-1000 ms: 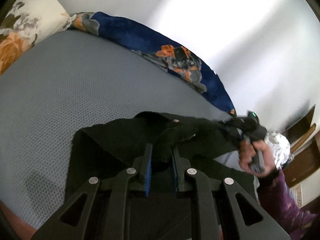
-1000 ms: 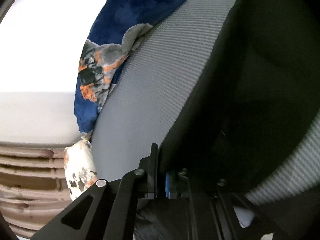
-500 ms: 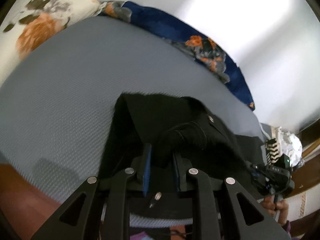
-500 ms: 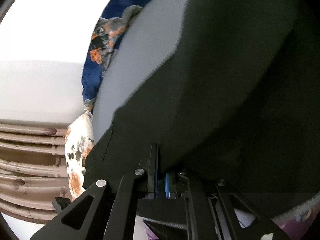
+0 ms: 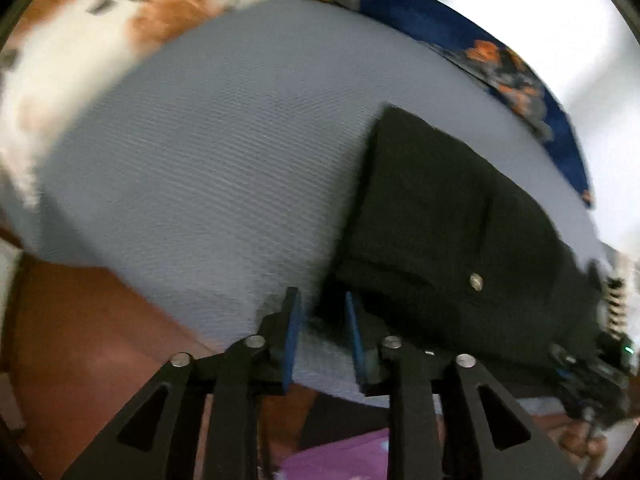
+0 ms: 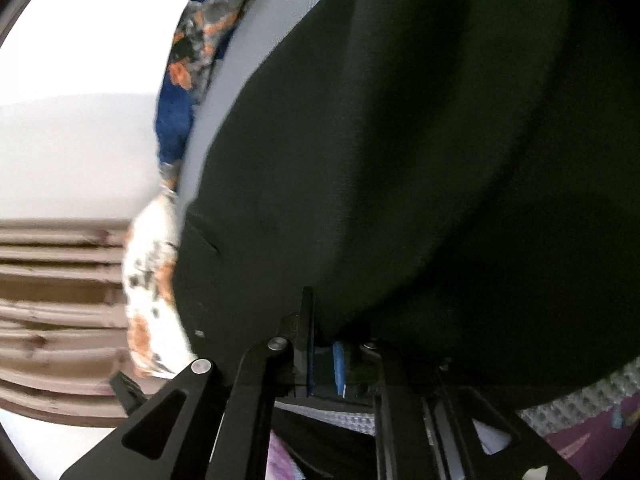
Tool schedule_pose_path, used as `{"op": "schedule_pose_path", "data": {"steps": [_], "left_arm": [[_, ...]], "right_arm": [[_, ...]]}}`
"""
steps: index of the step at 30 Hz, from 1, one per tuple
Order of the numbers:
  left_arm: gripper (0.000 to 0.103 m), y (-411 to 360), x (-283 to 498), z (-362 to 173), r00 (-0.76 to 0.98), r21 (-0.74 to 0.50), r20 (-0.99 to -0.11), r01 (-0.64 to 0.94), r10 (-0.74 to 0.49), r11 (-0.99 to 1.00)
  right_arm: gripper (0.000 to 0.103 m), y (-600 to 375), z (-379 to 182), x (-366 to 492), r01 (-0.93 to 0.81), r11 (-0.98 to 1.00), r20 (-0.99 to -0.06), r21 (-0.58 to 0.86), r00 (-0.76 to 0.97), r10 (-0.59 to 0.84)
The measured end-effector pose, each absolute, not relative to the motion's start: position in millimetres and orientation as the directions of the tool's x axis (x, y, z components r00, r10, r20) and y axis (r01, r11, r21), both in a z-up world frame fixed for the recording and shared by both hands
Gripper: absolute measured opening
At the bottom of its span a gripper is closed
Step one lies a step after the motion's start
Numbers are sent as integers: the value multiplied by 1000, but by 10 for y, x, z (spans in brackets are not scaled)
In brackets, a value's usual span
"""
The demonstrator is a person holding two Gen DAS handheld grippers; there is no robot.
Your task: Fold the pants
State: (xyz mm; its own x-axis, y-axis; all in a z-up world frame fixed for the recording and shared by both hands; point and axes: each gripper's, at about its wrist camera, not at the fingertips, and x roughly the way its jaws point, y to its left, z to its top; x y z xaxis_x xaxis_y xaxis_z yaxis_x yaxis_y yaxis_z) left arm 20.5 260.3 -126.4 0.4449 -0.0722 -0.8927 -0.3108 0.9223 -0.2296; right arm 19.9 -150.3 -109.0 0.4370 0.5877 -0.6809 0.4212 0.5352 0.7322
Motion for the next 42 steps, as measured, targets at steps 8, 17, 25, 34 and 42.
{"op": "schedule_pose_path", "data": {"steps": [8,17,25,34,42], "left_arm": [[57,2148,-53,-550,604,-238,-792,-175,-87,956],[60,238,237,-675,369,-356,-799,347,-475,868],[60,-619,706,-1429,209,-319,-870,450,-446,834],[62,-345,750,-1590,215,-453,-812,356,-543,818],[63,-453,632,-1521,250,-393,-828,381,-502,837]], "right_arm": [[34,-2086,-952,140,323,444,-537,836,653,534],[40,-3182,-643,303,280,556,-539,783,752,379],[41,-4074,-496,601,317,530,-531,786,786,317],[8,-4758,-567,823,384,425,-526,820,798,293],[6,-4580,52,296,356,510,-523,783,821,230]]}}
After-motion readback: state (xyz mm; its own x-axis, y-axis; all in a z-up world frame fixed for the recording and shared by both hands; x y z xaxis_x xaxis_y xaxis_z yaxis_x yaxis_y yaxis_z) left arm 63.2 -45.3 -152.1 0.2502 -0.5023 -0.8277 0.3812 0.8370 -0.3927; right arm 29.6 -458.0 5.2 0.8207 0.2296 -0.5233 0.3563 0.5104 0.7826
